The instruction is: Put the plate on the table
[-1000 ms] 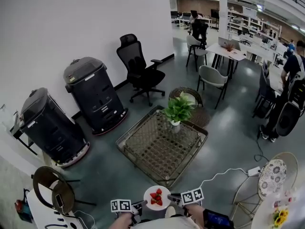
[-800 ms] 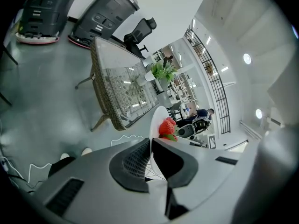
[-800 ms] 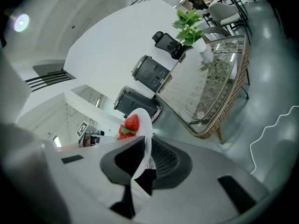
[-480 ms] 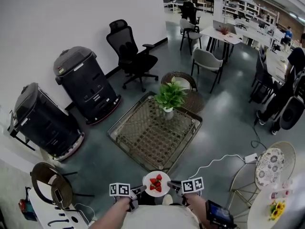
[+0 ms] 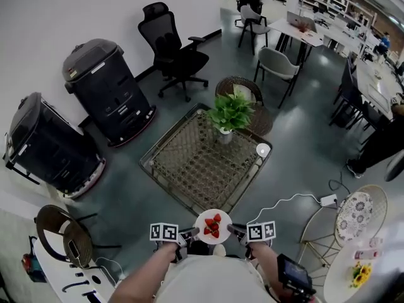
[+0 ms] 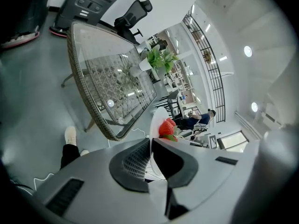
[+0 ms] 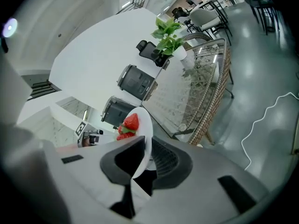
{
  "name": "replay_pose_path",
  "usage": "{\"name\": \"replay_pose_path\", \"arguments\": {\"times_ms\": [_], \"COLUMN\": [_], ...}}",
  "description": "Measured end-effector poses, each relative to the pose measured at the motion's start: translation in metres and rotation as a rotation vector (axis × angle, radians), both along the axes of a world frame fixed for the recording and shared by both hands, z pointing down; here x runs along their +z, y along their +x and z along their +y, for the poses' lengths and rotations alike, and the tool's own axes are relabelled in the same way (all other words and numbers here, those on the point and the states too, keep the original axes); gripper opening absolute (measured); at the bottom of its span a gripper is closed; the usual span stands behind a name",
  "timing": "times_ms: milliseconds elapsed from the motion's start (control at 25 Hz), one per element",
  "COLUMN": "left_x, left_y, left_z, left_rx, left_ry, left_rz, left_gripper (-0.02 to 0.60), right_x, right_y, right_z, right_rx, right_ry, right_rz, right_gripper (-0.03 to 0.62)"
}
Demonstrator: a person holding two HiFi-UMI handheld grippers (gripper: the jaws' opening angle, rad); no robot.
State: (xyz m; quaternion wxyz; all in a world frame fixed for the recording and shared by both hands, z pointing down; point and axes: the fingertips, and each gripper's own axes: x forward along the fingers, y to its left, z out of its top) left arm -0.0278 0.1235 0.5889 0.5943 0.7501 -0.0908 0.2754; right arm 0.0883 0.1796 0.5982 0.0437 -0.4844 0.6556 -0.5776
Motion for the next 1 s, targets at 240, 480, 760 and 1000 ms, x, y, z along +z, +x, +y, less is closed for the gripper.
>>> {"name": "replay_pose_path", "arguments": {"times_ms": [240,480,760,1000], "left_x": [-0.002,-0.002,0.003,0.011], "left_y": [0.004,0.002,-0.015,-0.022], "left_z": [-0.046,-0.099,-0.132,-0.146], "left_rx": [0.002,0.002,-0.034,-0.079], "left_ry": [-0.019,-0.006,-0.035,-0.071], "left_rz": [0.009,0.039,0.066,0.075], "left_gripper": [0.015,0.015,0.015,0.015], "right_x": [-0.004,-0.006,-0.007,-0.001], "right_y": [0.003,0.002,-0.013,-0.019], "right_z": [-0.046,-0.098,-0.138,-0.157], "right_rx": [0.007,0.008,-0.032,-0.083], "right_ry": [-0.024,-0.035,-0.06,-0.1], "right_rz": [0.02,0.055,0.09,0.103], "right_gripper": [0.041,0.041,0.041,0.041]}}
